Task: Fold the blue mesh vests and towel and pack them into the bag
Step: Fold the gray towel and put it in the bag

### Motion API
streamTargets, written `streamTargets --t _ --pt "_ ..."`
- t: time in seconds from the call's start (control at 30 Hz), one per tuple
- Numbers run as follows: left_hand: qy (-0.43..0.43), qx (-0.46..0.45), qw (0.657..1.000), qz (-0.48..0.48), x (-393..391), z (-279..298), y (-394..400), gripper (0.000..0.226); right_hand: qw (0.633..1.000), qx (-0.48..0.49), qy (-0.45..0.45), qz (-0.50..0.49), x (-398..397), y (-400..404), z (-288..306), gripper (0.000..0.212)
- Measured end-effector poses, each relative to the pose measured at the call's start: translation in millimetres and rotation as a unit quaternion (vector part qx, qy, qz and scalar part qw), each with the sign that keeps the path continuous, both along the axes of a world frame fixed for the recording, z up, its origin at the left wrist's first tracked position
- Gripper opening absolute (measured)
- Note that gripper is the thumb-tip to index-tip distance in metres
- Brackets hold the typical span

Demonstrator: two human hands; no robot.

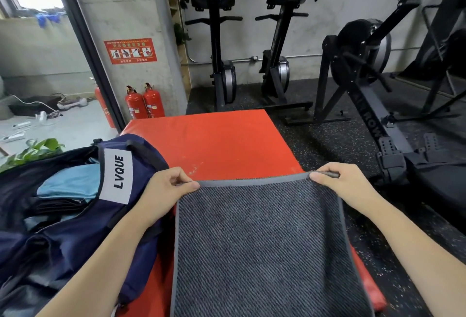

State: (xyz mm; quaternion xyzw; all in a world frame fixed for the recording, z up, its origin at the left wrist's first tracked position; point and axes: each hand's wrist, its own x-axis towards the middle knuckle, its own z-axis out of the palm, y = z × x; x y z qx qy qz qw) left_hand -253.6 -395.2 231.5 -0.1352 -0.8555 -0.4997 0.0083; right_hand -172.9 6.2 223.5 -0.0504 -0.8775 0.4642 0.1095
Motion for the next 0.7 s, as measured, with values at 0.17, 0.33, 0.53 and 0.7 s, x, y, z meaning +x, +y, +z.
streamTargets --t 0.17,0.33,0.53,0.7 --pt "0.031 0.031 0.999 -0.006 19.8 34.8 -0.2 0.018 0.997 -0.013 0.073 -0.024 23.9 -4.4 39.7 0.006" --pt "0.082 -0.055 0.993 -0.059 38.8 101.9 -6.7 0.015 0.993 -0.004 0.119 -0.026 48.2 -6.2 102.7 0.006" --pt "0.124 -0.078 0.988 -0.048 76.3 187.0 -8.8 0.012 0.986 0.046 0.158 -0.021 84.1 -8.1 186.0 0.004" --pt "0.143 -0.006 0.989 -0.034 100.6 236.7 -19.0 0.018 0.991 0.072 0.116 0.001 115.0 -6.9 246.5 0.005"
